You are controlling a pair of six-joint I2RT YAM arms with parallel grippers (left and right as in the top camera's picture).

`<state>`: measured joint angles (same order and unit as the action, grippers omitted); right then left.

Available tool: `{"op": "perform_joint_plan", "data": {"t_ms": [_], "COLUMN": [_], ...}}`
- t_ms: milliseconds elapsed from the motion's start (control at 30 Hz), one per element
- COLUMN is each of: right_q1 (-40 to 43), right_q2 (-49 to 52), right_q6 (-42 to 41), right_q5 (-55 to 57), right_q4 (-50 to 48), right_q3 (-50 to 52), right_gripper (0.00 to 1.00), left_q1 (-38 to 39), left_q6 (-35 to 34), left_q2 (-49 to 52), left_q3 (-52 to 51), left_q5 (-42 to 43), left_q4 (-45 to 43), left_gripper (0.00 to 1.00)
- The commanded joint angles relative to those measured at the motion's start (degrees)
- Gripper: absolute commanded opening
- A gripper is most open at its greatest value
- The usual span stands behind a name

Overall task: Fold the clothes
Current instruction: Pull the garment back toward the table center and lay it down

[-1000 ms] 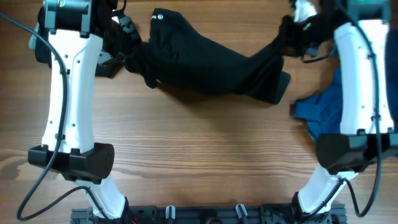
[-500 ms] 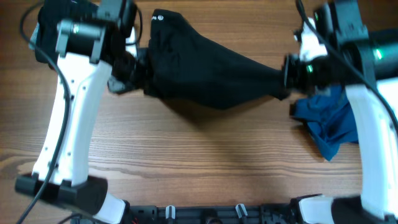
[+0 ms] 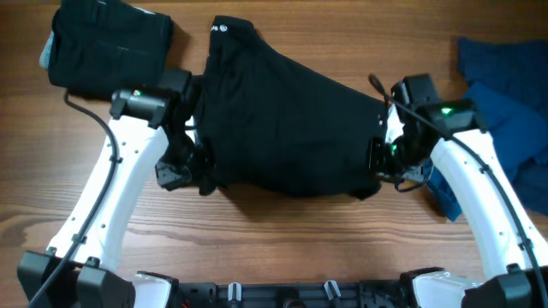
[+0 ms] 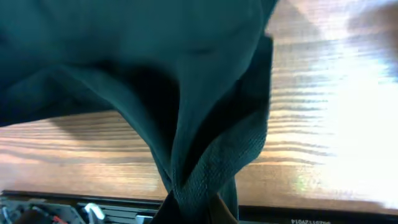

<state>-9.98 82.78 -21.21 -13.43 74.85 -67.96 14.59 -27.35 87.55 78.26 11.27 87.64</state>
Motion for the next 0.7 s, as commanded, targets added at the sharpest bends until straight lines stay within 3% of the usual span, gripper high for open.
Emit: {"op": "perform_joint_plan", "data": {"t_ms": [0,267,667], "right_q1": [-0.13,-0.13,-0.13], "right_q2": [-1.18,-7.91,-19.26], "right_q6": [-2.93,-11.69,-10.91], "right_q5": [-1.18,7.67,9.27], "right_q4": [-0.81,2.01,10.54], "right_q3": [2.86,2.97,2.97], "right_gripper": [0.04,0.05,0.07], "left_q1": [1.46,13.84,14.49], "left_q6": [-1.11,-10.19,-10.62], "left_q2": [-1.42,-1.42,-2.01], "left_q3": [-5.49,-16.11,-16.13], "left_q5": [3.78,4.52,2.45], "left_q4": [-1.84,-9.49,-7.02], "left_gripper": [0.04,0.04,0.04]}}
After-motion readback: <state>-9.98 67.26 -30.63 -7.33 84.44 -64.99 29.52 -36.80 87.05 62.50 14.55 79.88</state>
